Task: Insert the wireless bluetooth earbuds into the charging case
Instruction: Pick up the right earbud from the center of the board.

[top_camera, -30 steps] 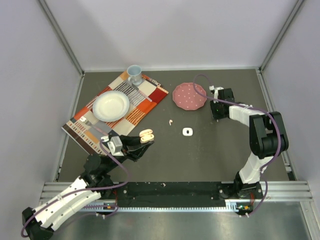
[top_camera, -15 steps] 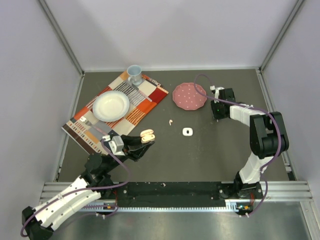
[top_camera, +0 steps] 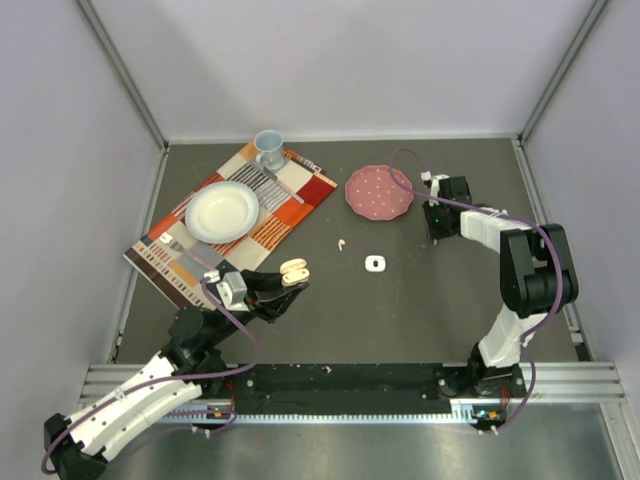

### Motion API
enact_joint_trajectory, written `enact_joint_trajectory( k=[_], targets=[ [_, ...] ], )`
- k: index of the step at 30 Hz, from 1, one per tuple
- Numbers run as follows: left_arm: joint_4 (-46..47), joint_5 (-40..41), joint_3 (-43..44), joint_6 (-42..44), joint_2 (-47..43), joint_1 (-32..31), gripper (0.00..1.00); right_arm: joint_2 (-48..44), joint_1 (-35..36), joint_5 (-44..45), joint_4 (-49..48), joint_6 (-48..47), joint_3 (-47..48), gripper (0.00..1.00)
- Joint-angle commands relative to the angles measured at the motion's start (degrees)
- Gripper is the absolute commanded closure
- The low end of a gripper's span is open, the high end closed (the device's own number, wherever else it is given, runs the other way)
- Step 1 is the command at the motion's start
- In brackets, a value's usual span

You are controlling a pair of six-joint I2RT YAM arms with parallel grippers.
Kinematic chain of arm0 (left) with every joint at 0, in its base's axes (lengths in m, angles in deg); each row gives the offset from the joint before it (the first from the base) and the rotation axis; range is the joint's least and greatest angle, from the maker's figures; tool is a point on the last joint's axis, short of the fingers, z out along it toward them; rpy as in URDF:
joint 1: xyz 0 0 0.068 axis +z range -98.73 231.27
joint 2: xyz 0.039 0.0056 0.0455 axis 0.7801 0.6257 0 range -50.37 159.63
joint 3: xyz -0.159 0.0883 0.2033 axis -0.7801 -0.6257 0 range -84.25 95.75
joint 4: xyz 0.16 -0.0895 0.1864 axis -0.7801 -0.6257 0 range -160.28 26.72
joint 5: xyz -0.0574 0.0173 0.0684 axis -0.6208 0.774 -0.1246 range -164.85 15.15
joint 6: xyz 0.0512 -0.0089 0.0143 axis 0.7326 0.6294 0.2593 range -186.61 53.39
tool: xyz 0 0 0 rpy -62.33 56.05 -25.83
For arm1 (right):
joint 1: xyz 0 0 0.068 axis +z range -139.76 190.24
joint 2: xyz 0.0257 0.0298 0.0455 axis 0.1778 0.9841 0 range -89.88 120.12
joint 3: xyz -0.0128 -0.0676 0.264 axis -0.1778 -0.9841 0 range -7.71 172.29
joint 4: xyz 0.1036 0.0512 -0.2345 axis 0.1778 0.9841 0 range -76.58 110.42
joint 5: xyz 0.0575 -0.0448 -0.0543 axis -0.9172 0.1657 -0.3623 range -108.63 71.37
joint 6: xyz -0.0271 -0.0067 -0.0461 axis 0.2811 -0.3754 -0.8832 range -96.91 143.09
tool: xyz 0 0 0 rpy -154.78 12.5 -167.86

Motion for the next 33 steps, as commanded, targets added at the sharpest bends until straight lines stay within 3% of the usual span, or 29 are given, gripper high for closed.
enact_joint_trajectory(
  k=[1,5,21,25,26,33],
  targets=[
    [1.7,-0.1,2.5,-0.1,-0.8,-0.2,1.0,-1.9,-0.7,0.1,2.1,0.1,-0.3,0.71],
    [1.6,0.0,2.5,-0.2,-0.8,-0.2,1.0,-2.2,-0.7,-0.9,2.3,0.2,-0.7,0.67],
    [1.3,0.0,2.5,-0.6,-0.7,-0.2,1.0,-1.9,-0.7,1.0,3.2,0.6,-0.8,0.72],
    [1.1,-0.2,2.5,-0.6,-0.8,-0.2,1.0,-2.5,-0.7,0.8,3.7,0.6,-0.7,0.8],
    [1.1,-0.1,2.5,-0.6,-0.9,-0.2,1.0,-2.6,-0.7,0.3,3.7,0.6,-0.7,0.87],
    [1.2,-0.1,2.6,-0.5,-0.6,-0.2,1.0,-8.1,-0.7,-3.5,2.4,2.9,-1.3,0.93]
  ],
)
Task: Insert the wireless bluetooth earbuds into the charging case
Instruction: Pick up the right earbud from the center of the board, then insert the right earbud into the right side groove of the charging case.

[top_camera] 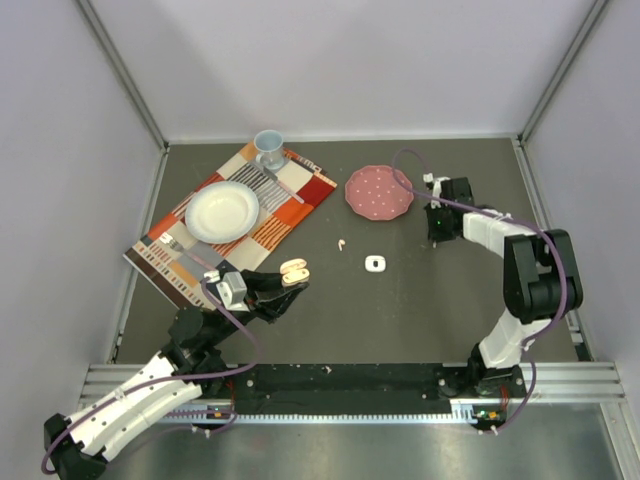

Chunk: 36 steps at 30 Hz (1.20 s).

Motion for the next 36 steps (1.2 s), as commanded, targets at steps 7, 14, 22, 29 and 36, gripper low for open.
enact_joint_trajectory(
  k=[7,14,22,29,36],
  targets=[
    [2.3,-0.2,2.8,-0.4,1.0,-0.1,1.0,-23.6,2.8,-2.3,-6.7,5.5,-7.8,1.0],
    [5.3,-0.4,2.5,-1.5,4.3,-0.2,1.0,-39.4,11.7,-0.5,-12.1,7.0,-12.9,1.0],
    [10.1,-2.3,2.0,-3.0,7.6,-0.2,1.0,-54.6,23.9,-2.5,-22.0,12.8,-19.3,1.0],
    [13.6,-2.6,0.5,-4.3,9.3,-0.2,1.0,-60.2,36.7,1.9,-29.0,12.3,-21.4,1.0],
    [14.9,-0.9,-0.5,-4.2,9.0,-0.1,1.0,-60.5,50.2,8.4,-35.7,8.7,-21.5,1.0]
  ],
)
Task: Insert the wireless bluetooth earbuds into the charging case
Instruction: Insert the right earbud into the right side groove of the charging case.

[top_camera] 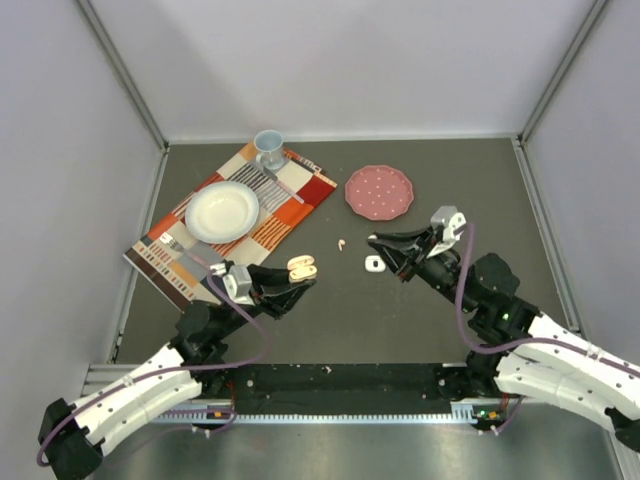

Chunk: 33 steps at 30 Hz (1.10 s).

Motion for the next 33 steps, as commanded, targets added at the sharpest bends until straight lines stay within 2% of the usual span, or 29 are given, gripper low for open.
enact_joint_trajectory(
  k=[1,6,7,16,20,33],
  targets=[
    [5.0,1.0,-0.8,-0.5,-0.1,-0.1,1.0,0.9,9.2,6.5,-9.5,-4.1,0.5,1.0],
    [5.7,1.8,-1.1,-0.1,0.0,-0.2,1.0,4.8,18.5,15.8,-15.3,-8.1,1.0,1.0],
    [5.8,2.2,-1.2,-0.1,0.1,-0.2,1.0,5.5,21.7,19.0,-16.3,-11.2,1.2,1.0],
    [7.5,1.6,-1.7,1.0,0.9,-0.2,1.0,16.7,31.6,33.6,-29.6,-19.0,2.8,1.0],
    [8.4,1.6,-2.3,1.9,0.8,-0.2,1.0,19.8,34.1,35.1,-34.7,-21.7,3.1,1.0],
    [11.9,0.8,-4.6,6.5,-0.6,-0.8,1.0,23.0,34.3,31.5,-34.1,-19.2,5.6,1.0]
  ],
)
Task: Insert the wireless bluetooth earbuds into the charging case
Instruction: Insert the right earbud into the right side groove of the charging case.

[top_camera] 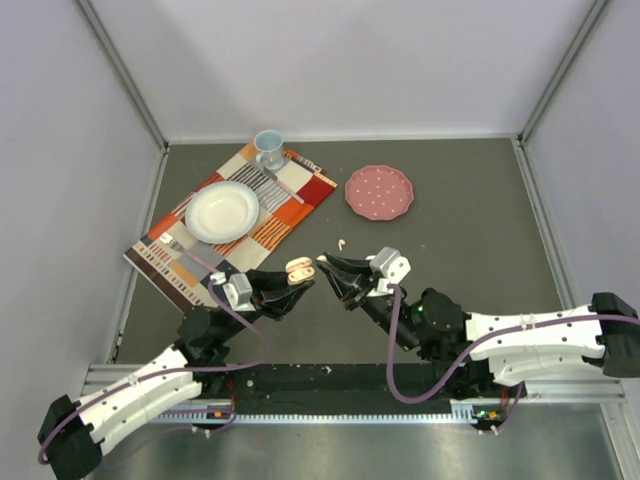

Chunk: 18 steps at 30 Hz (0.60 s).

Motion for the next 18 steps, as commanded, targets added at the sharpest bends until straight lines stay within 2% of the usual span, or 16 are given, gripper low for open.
enact_joint_trajectory(
  k=[1,7,18],
  targets=[
    [5.8,-0.5,-0.8,2.9,-1.4,-0.5,1.0,1.0,0.8,-1.6,-1.8,1.0,3.5,1.0],
    [7.5,-1.5,-1.5,5.6,-2.2,-0.9,1.0,2.4,0.8,-2.7,-1.3,2.3,4.3,1.0],
    [4.7,-1.1,-0.9,10.8,-4.4,-1.5,1.0,4.4,0.7,-7.4,0.4,3.0,6.1,0.99]
  ],
)
